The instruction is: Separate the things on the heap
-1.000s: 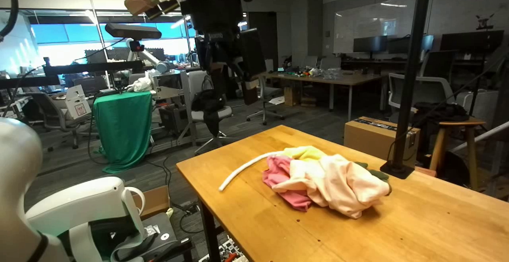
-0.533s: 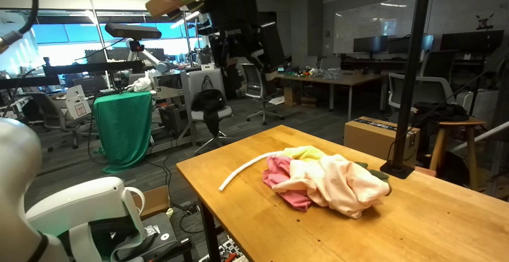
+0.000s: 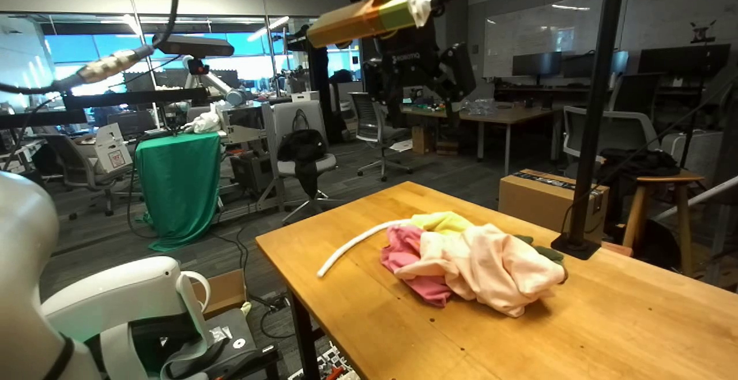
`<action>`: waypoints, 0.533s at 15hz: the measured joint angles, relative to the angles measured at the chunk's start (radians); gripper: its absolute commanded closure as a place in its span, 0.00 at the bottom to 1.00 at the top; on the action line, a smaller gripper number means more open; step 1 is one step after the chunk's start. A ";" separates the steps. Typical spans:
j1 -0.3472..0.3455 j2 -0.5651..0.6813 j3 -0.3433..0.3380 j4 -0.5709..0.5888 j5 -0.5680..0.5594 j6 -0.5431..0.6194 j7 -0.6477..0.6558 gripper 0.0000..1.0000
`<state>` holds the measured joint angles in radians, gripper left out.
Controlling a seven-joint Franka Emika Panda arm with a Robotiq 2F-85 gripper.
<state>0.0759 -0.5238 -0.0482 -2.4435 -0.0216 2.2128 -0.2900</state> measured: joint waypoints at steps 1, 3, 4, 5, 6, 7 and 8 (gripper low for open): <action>0.004 0.039 0.001 0.018 -0.001 0.018 -0.017 0.00; 0.009 0.107 0.001 0.046 -0.003 0.058 -0.059 0.00; 0.010 0.139 0.001 0.058 -0.004 0.084 -0.085 0.00; 0.011 0.168 0.001 0.065 -0.004 0.115 -0.110 0.00; 0.011 0.197 0.000 0.071 -0.007 0.150 -0.134 0.00; 0.011 0.224 0.000 0.074 -0.013 0.185 -0.154 0.00; 0.011 0.252 -0.001 0.077 -0.015 0.222 -0.174 0.00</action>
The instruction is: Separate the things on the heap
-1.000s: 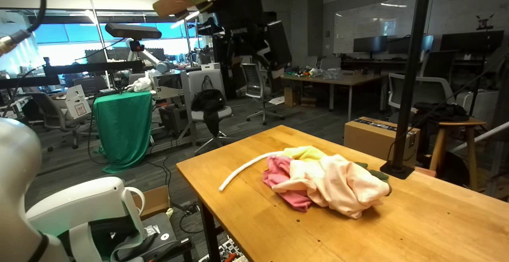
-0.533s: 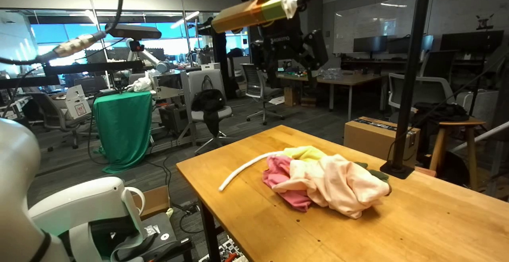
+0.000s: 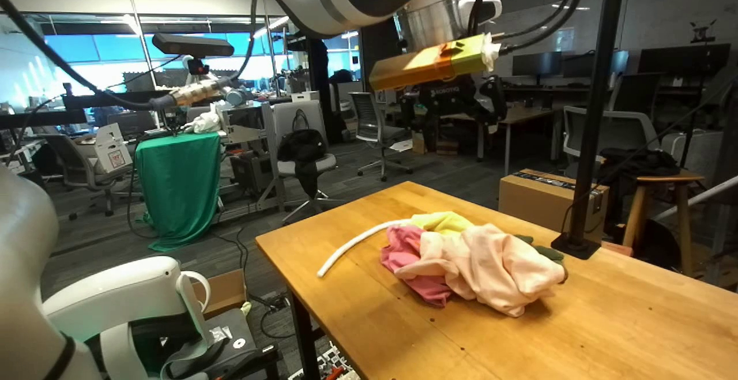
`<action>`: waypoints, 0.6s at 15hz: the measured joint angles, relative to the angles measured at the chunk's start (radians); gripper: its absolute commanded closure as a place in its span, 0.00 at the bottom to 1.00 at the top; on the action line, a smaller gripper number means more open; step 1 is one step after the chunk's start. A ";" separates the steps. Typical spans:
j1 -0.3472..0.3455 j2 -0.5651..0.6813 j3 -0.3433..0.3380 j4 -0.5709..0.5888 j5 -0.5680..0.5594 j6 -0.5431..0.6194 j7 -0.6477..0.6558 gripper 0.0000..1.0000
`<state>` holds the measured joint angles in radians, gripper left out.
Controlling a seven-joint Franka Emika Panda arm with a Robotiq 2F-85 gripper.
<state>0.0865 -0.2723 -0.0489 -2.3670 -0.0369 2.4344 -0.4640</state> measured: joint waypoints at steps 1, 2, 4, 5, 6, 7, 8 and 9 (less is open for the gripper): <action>0.000 0.026 -0.001 0.002 -0.001 0.033 -0.020 0.00; 0.000 0.054 -0.002 0.004 -0.001 0.066 -0.040 0.00; 0.000 0.104 -0.003 0.007 0.000 0.118 -0.073 0.00; 0.000 0.127 -0.003 0.009 0.000 0.139 -0.087 0.00; 0.000 0.150 -0.003 0.011 0.002 0.156 -0.100 0.00; 0.000 0.173 -0.003 0.015 0.005 0.169 -0.112 0.00; 0.000 0.195 -0.003 0.019 0.008 0.181 -0.123 0.00; 0.000 0.217 -0.002 0.024 0.013 0.189 -0.134 0.00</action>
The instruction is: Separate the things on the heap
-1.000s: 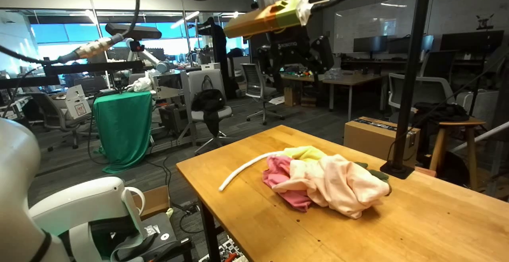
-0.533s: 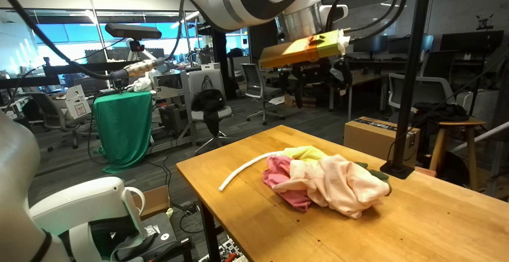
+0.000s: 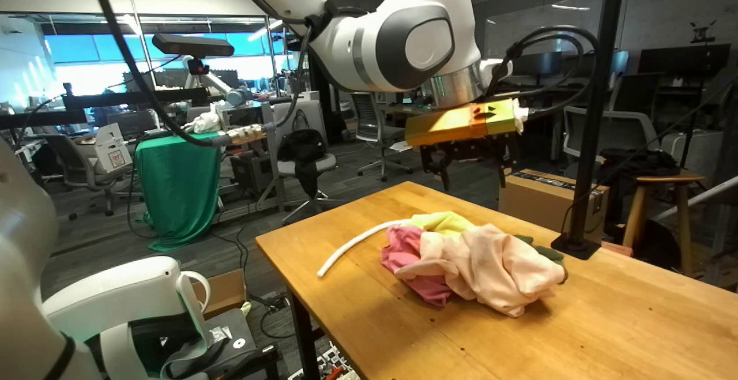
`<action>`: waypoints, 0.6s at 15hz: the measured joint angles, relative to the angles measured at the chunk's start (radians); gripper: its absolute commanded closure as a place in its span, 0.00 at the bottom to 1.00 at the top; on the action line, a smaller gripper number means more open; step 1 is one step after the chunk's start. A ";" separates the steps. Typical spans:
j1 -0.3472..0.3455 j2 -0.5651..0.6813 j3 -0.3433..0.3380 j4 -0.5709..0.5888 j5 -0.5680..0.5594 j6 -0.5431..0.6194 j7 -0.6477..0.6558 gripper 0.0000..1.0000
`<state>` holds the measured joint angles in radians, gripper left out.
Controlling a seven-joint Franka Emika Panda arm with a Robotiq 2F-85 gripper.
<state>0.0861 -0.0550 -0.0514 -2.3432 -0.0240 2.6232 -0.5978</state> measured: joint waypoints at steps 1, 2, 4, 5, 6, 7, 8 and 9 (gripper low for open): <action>-0.001 0.020 0.002 0.006 0.006 0.006 -0.009 0.00; -0.002 0.040 0.005 0.010 0.007 0.015 -0.014 0.00; -0.007 0.077 0.013 0.020 0.009 0.028 -0.017 0.00; -0.010 0.095 0.019 0.025 0.010 0.031 -0.018 0.00; -0.014 0.113 0.025 0.031 0.012 0.034 -0.020 0.00; -0.019 0.130 0.032 0.037 0.014 0.035 -0.022 0.00; -0.024 0.149 0.039 0.043 0.014 0.036 -0.023 0.00; -0.029 0.166 0.046 0.049 0.014 0.036 -0.023 0.00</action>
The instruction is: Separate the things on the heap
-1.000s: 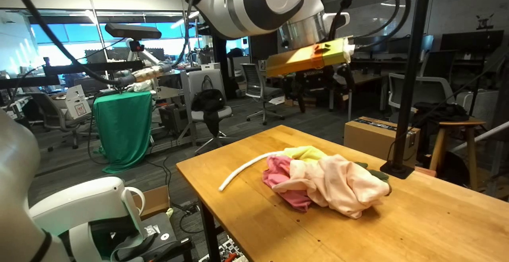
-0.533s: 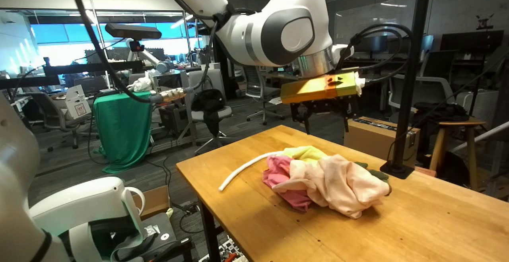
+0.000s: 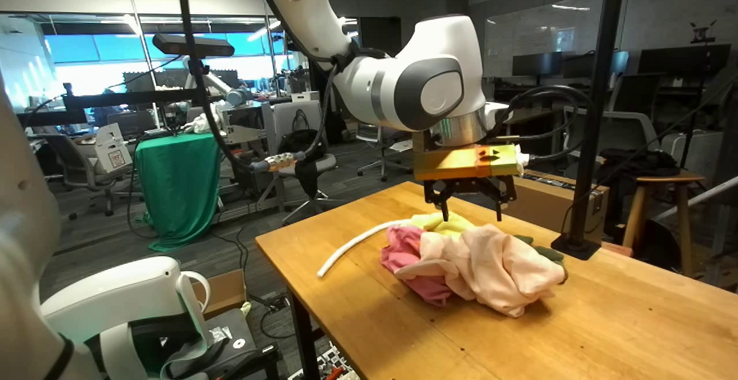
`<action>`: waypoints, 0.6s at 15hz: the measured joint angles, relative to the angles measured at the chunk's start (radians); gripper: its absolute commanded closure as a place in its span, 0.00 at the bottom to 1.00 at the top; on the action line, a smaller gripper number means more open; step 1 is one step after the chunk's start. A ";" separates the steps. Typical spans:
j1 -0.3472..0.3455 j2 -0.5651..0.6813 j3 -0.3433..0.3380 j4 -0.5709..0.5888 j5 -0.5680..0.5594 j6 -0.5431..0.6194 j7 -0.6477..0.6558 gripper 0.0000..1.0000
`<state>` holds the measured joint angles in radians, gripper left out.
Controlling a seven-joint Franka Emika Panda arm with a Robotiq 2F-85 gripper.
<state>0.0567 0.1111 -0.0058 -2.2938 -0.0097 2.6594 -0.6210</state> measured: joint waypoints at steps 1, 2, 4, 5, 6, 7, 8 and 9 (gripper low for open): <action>-0.006 0.017 0.007 0.007 0.000 0.000 0.000 0.00; -0.012 0.035 0.013 0.014 0.000 0.000 0.000 0.00; -0.024 0.071 0.023 0.029 0.000 0.000 0.000 0.00; -0.030 0.088 0.028 0.037 -0.001 0.000 0.000 0.00; -0.037 0.105 0.034 0.043 -0.001 -0.001 -0.001 0.00; -0.043 0.119 0.039 0.050 -0.003 -0.001 -0.003 0.00; -0.049 0.133 0.044 0.056 -0.004 -0.002 -0.007 0.00; -0.055 0.147 0.049 0.062 -0.004 -0.004 -0.013 0.00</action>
<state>0.0016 0.2580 0.0435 -2.2317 -0.0140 2.6555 -0.6343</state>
